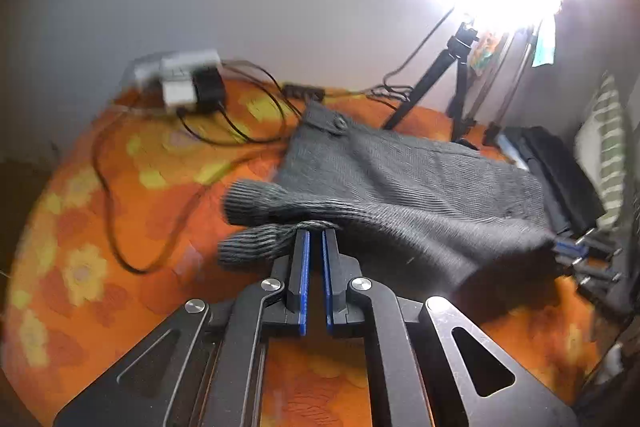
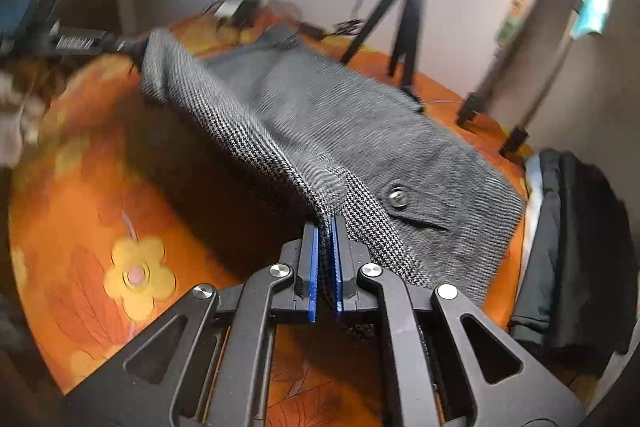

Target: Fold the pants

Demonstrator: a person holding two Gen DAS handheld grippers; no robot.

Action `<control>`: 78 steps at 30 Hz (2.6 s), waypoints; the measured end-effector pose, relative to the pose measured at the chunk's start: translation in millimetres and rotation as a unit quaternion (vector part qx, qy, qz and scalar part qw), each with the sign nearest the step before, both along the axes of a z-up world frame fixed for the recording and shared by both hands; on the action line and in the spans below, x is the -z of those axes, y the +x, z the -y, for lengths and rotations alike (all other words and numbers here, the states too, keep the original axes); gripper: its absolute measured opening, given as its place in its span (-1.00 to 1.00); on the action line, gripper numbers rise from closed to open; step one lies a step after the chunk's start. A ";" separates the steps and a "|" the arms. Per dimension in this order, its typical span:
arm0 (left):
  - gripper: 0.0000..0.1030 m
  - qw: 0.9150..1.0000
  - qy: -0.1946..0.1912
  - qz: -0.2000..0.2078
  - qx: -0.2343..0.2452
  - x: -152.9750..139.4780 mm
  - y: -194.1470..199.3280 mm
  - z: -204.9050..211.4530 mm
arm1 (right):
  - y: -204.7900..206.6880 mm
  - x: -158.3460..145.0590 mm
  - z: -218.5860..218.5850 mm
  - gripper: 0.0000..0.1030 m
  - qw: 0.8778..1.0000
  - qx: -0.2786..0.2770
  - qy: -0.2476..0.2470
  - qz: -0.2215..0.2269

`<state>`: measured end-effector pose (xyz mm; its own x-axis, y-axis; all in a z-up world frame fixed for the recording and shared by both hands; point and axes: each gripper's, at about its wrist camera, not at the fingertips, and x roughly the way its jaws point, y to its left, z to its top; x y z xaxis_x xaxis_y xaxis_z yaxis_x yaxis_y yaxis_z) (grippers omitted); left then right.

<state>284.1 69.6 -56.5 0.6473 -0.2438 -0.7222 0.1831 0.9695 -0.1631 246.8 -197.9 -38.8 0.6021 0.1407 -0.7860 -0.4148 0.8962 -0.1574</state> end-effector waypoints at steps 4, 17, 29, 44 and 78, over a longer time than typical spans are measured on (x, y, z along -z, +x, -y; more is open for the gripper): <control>-0.90 0.999 0.042 0.019 0.005 -11.1 -10.8 1.3 | 1.4 -8.1 9.0 -0.71 1.000 0.017 -0.003 0.011; -0.24 0.952 0.198 0.005 0.233 46.8 -73.1 109.3 | -34.6 -24.8 56.6 0.13 0.996 0.072 0.054 -0.012; -0.68 0.941 0.246 -0.011 0.234 72.6 -46.9 118.3 | -32.6 20.6 146.8 0.32 0.936 0.260 0.205 -0.122; -0.69 0.927 0.261 -0.040 0.265 66.4 -60.0 109.4 | -16.3 43.0 126.4 0.14 0.942 0.233 0.186 -0.155; -0.35 0.988 0.109 -0.009 0.112 44.7 -48.8 83.6 | -19.4 37.2 134.1 0.35 0.935 0.250 0.212 -0.133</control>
<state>235.4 -14.0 -101.2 0.5812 -0.2164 -0.7844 0.3952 0.9177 0.0396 227.4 -332.0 -76.0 0.4673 0.2271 -0.8544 0.0990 0.9469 0.3059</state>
